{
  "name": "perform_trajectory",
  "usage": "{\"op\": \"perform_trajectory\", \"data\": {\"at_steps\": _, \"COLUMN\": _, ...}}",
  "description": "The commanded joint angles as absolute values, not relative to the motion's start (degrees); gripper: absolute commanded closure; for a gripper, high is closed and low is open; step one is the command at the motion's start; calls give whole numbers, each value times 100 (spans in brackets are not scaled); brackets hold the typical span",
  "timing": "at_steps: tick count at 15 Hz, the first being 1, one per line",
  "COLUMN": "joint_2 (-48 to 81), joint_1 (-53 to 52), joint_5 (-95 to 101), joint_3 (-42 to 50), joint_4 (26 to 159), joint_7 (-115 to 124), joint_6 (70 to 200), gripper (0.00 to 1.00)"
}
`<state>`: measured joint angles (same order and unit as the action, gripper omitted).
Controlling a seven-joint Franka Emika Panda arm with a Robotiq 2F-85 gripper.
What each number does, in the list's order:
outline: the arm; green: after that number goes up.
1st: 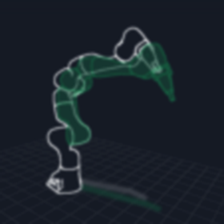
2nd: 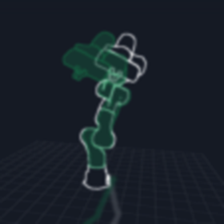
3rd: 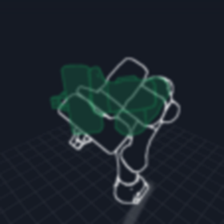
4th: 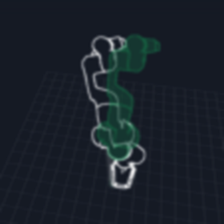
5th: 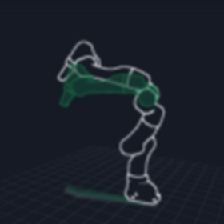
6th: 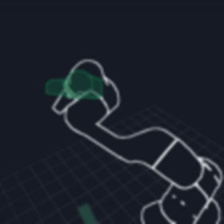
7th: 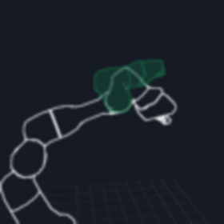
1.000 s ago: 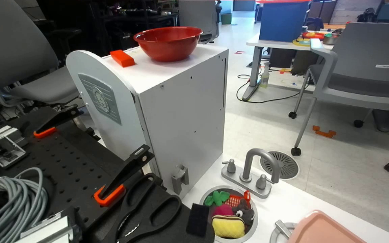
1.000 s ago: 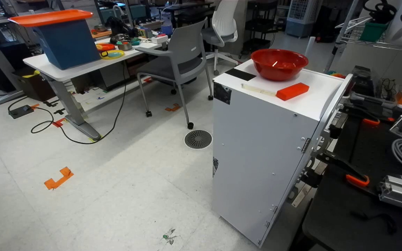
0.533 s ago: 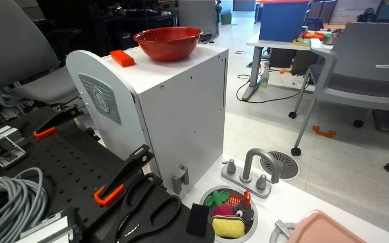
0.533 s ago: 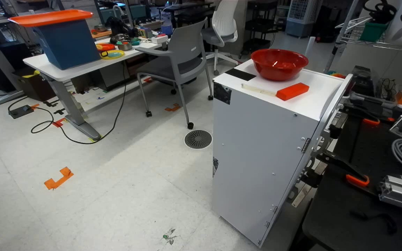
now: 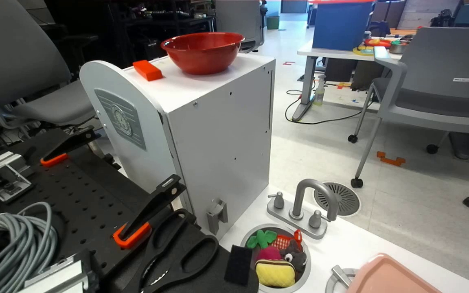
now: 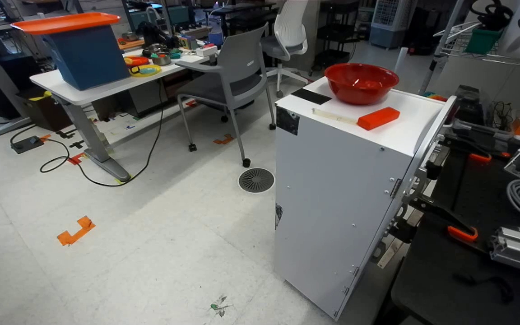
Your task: Take the grey out of the red bowl
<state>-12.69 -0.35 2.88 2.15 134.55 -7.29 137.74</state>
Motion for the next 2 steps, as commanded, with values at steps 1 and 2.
{"op": "perform_trajectory", "data": {"at_steps": 1, "joint_2": -1269, "joint_1": -11, "joint_5": 281, "joint_3": 190, "joint_4": 13445, "joint_7": -732, "joint_6": 13757, "gripper": 0}}
{"op": "perform_trajectory", "data": {"at_steps": 2, "joint_2": -1269, "joint_1": -11, "joint_5": 281, "joint_3": 190, "joint_4": 13445, "joint_7": -732, "joint_6": 13757, "gripper": 0}}
